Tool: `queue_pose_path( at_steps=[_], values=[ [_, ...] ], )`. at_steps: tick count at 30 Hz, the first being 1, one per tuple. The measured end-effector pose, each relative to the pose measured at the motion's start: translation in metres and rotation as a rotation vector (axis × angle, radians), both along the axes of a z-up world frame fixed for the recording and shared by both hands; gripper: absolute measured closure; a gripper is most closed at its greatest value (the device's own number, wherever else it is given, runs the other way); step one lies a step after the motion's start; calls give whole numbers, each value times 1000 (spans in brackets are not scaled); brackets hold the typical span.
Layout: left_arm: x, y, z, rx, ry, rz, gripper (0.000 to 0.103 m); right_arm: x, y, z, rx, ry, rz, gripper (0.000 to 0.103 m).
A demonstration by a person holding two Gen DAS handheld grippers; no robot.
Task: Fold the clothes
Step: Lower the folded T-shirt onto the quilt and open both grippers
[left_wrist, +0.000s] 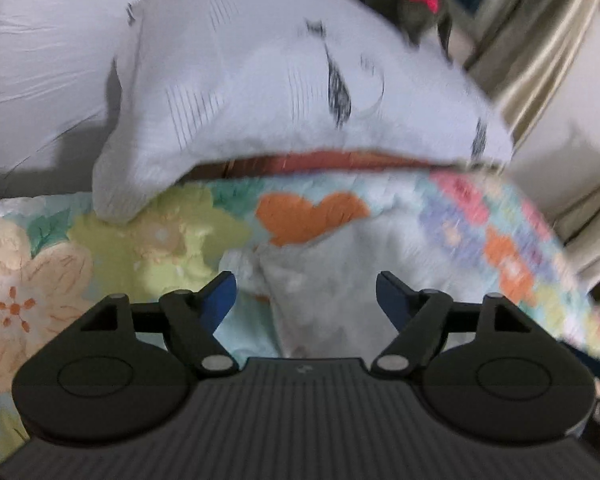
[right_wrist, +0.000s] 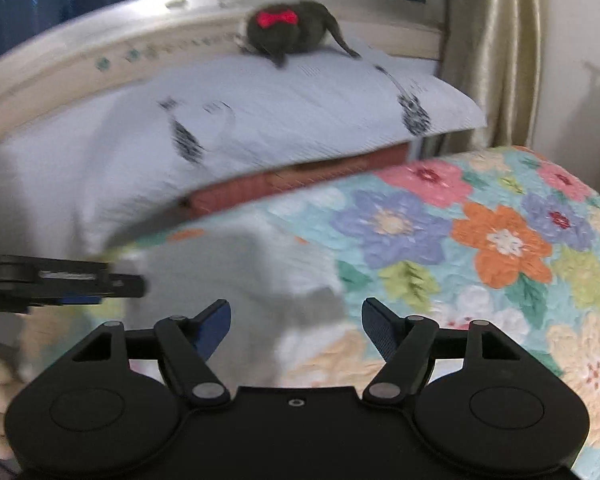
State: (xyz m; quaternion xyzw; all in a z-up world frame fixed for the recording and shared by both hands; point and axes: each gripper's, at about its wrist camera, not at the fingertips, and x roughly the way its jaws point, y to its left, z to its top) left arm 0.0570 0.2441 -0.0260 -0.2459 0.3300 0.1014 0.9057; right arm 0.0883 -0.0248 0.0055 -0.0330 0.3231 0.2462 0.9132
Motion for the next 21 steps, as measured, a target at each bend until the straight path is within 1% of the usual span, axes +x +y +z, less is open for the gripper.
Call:
queue_pose_path(
  at_steps=[1,2,3,5,7,10,11,14,15,18,21],
  values=[
    [-5,-2,5,17,-11,5,22,-6,0,4,-1,-11,3,26],
    [-9,-7,10,59,-13,8,13,-12,0,7,7,-18,5,26],
    [-13,-13,15,101,-7,9,7,-20,-1,11,10,-26,12,26],
    [-21,-25,21,161,10,5,7,-34,-2,15,7,-32,26,26],
    [-29,-37,23,192,32,-8,7,-45,-4,17,1,-34,17,26],
    [-39,-54,23,210,55,-61,7,-60,-9,18,-28,-77,-42,26],
    [-43,-58,24,225,54,-67,7,-65,-10,18,-38,-93,-64,26],
    [-58,-65,30,271,33,-62,6,-71,-15,17,-39,-93,-95,26],
    [-63,-65,32,272,24,-68,4,-73,-17,16,-38,-92,-104,26],
    [-69,-65,33,262,23,-127,3,-72,-22,14,-26,-77,-137,26],
    [-64,-66,30,268,67,-158,4,-70,-18,9,-32,-52,-160,26]
  ],
)
